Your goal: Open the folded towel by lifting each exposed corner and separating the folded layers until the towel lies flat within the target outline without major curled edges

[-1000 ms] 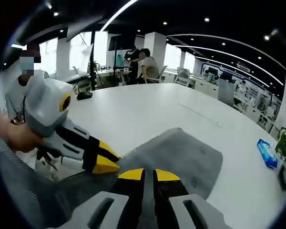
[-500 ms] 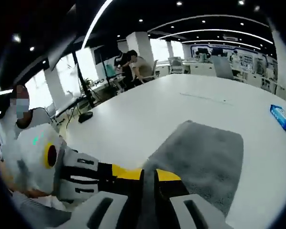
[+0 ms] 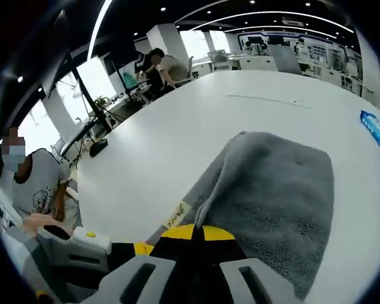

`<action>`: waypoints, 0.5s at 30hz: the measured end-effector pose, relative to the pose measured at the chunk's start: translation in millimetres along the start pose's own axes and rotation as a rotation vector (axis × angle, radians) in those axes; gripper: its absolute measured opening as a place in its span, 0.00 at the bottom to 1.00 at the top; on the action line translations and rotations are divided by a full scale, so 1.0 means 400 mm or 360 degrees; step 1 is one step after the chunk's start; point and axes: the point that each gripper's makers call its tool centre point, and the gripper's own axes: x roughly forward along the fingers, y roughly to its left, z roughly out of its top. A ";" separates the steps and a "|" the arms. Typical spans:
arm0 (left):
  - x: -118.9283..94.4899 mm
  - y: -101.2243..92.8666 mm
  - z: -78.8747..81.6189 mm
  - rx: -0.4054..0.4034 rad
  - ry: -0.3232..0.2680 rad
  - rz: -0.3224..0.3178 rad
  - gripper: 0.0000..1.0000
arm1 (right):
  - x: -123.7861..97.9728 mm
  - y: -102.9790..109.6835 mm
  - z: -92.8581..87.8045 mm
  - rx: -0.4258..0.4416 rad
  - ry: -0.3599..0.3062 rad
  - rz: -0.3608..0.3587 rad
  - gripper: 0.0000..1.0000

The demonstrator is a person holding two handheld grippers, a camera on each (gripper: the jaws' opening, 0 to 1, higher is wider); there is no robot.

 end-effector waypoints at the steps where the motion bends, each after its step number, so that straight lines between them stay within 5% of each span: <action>1: -0.006 0.011 -0.003 -0.0084 -0.0014 0.0011 0.01 | -0.001 0.005 0.005 0.0086 -0.0037 0.0027 0.00; 4: -0.037 0.068 -0.034 -0.0531 -0.0056 0.0078 0.04 | -0.002 -0.005 0.005 0.0240 -0.0063 0.0055 0.00; 7: -0.043 0.137 -0.106 -0.1055 -0.0013 0.0166 0.04 | -0.002 -0.022 -0.009 0.0300 -0.0058 0.0071 0.00; 9: -0.028 0.137 -0.136 -0.1321 0.0028 0.0108 0.05 | 0.000 -0.027 -0.015 0.0312 -0.0057 0.0069 0.00; 10: -0.014 0.133 -0.164 -0.1376 0.0099 0.0093 0.07 | 0.002 -0.028 -0.019 0.0304 -0.0061 0.0065 0.00; 12: 0.004 0.121 -0.192 -0.1282 0.0184 0.0074 0.10 | 0.003 -0.027 -0.027 0.0275 -0.0058 0.0056 0.00; 15: 0.013 0.100 -0.173 -0.1432 0.0142 0.0027 0.10 | 0.003 -0.028 -0.026 0.0250 -0.0052 0.0044 0.00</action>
